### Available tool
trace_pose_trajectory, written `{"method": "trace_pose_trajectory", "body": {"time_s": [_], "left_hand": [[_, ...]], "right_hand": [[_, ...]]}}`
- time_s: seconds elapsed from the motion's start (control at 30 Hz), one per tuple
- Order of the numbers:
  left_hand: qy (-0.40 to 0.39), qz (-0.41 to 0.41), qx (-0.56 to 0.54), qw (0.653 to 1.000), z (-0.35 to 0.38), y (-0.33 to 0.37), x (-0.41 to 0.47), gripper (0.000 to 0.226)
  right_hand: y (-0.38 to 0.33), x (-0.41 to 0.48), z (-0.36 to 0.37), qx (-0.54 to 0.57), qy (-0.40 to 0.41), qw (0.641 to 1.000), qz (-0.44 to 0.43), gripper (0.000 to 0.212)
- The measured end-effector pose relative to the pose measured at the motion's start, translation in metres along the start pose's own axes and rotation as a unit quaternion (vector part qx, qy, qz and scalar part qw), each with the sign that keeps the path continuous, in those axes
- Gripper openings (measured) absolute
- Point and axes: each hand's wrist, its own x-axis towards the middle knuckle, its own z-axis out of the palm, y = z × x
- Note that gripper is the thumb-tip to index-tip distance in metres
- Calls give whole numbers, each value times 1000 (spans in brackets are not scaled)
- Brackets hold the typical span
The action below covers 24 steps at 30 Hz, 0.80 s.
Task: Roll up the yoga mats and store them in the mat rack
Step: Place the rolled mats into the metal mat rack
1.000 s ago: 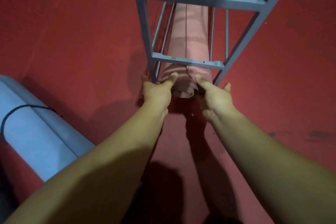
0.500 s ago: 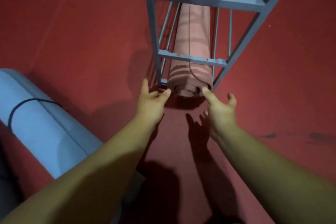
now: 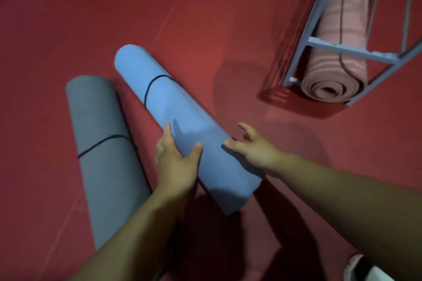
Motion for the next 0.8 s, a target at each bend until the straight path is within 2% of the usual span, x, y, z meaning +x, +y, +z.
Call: {"method": "trace_pose_trajectory", "body": {"time_s": [0.07,0.13,0.17,0.27,0.37,0.43,0.5,0.57,0.67,0.8], "left_hand": [[-23,-107,-93,990,0,-15,-1,109],[-68,-189,-200,959,8,-32,-2,100],[-88,-198,-237,947,16,-47,-1,92],[-103,-162,-290,938,13,-47,-20,83],[-106,-142,-280,943,12,-47,-35,63],[-108,-130,-273,947,18,-48,-34,61],[-117,-162,-301,933,26,-39,-28,76],[-140,-176,-326,918,36,-33,-19,76],[-155,-155,-345,913,45,-19,-15,77],[-164,-137,-374,902,46,3,-25,67]], "right_hand": [[-3,2,13,-36,-32,999,20,96],[-1,2,22,-70,-43,996,27,103],[2,1,26,-76,-45,996,25,108],[13,-7,25,-50,-72,995,51,124],[27,-21,14,9,-101,990,100,126],[37,-25,11,68,-84,989,102,130],[43,-23,10,110,-58,989,84,119],[43,-19,9,110,-45,991,62,99],[38,-15,3,106,-48,993,33,96],[31,-27,-15,143,-40,989,13,91]]}}
